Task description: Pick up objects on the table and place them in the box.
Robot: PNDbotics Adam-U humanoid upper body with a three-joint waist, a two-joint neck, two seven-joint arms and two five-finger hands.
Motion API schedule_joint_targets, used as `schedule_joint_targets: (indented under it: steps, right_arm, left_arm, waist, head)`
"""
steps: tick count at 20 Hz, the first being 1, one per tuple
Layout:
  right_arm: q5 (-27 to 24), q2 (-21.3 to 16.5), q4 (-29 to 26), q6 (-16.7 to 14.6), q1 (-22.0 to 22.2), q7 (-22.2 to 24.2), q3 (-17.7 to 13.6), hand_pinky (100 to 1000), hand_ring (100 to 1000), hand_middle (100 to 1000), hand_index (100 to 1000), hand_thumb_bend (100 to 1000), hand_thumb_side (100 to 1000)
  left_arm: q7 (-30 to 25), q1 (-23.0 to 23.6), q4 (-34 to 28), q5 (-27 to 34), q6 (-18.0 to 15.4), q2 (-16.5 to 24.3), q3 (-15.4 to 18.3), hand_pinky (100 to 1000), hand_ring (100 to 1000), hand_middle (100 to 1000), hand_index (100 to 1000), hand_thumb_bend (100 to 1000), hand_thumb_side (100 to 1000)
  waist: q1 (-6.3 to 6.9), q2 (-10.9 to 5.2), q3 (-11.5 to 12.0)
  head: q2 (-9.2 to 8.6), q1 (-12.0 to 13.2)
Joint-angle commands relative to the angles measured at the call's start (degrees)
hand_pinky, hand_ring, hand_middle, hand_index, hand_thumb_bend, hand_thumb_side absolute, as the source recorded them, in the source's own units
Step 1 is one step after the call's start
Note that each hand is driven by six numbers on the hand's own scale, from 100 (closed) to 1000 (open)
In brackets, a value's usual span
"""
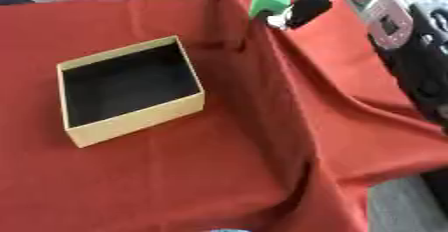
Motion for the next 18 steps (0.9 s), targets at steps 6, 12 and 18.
schedule_joint_targets:
  steps: [6, 12, 18]
  right_arm:
    - [3.0, 5.4, 5.5, -2.1, -8.7, 1.9, 2.6, 713, 657, 450, 652, 100, 712]
    - [5.0, 9.8, 10.5, -3.8, -12.5, 3.3, 4.6, 711, 657, 450, 651, 100, 693]
    - [6.8, 13.8, 14.9, -5.3, -14.2, 4.8, 6.4, 710, 660, 457, 660, 100, 608]
  left_arm:
    - [-0.1, 0.0, -1.1, -0.3, 0.0, 1.0, 0.5, 517, 302, 226, 503, 100, 495]
    - [0.1, -0.2, -1.1, -0.3, 0.0, 1.0, 0.7, 517, 278, 226, 503, 100, 493]
    - [0.1, -0.4, -1.1, -0.4, 0.0, 0.9, 0.7, 517, 273, 225, 503, 100, 493]
  waist:
    - [0.04, -1.26, 1.8]
    - [-0.04, -1.24, 3.4]
    - [-0.16, -1.14, 4.4]
  head:
    - [0.28, -3.9]
    - [0.28, -5.9]
    - [0.28, -7.1]
